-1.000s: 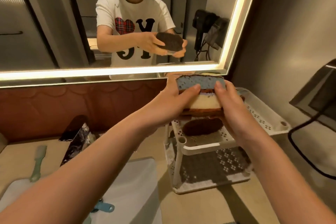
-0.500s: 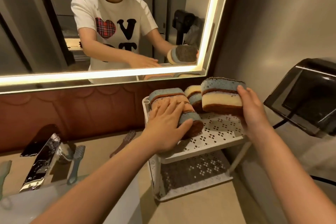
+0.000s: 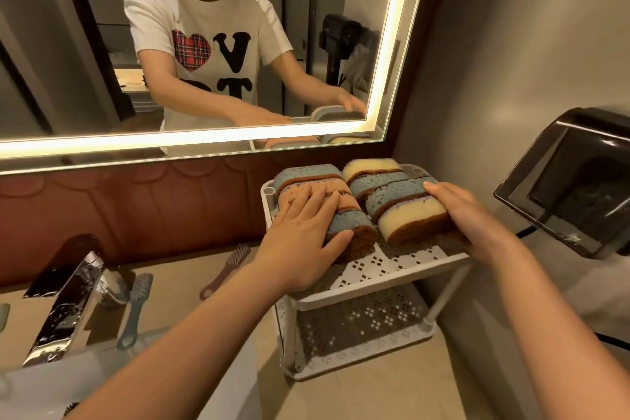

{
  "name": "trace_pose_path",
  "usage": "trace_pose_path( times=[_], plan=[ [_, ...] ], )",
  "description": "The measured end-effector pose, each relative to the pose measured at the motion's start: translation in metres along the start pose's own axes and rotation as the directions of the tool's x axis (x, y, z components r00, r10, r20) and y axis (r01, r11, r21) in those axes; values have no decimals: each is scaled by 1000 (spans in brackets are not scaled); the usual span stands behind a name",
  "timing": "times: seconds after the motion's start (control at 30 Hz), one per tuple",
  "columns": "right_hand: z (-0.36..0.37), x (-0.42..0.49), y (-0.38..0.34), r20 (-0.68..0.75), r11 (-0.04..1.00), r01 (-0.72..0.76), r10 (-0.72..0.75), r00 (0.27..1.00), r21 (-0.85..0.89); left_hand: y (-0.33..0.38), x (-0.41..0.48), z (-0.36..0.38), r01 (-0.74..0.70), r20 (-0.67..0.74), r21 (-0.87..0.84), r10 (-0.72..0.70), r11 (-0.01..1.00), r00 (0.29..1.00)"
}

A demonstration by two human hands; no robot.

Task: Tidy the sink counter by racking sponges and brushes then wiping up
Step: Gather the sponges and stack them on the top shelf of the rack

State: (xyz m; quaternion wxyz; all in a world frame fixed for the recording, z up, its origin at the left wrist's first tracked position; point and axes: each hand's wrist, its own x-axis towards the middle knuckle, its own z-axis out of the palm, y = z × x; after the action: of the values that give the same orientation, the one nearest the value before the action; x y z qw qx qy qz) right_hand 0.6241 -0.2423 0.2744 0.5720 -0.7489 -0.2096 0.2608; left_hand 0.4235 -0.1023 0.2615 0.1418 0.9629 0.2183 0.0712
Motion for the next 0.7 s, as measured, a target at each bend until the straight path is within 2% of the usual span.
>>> trace_pose_path(
  times=[0.17, 0.3, 0.57, 0.7],
  plan=[
    [4, 11, 4, -15, 988, -86, 84, 996, -127, -1, -1, 2, -5, -6, -1, 5, 1000, 1000],
    [8, 15, 5, -21, 983, -92, 90, 996, -160, 0, -2, 3, -14, -17, 4, 14, 1000, 1000],
    [17, 13, 4, 67, 964, -25, 44, 997, -264, 0, -1, 4, -13, -7, 10, 13, 1000, 1000],
    [15, 18, 7, 68, 914, 5, 25, 997, -407, 1, -1, 4, -13, 2, 16, 13, 1000, 1000]
  ],
)
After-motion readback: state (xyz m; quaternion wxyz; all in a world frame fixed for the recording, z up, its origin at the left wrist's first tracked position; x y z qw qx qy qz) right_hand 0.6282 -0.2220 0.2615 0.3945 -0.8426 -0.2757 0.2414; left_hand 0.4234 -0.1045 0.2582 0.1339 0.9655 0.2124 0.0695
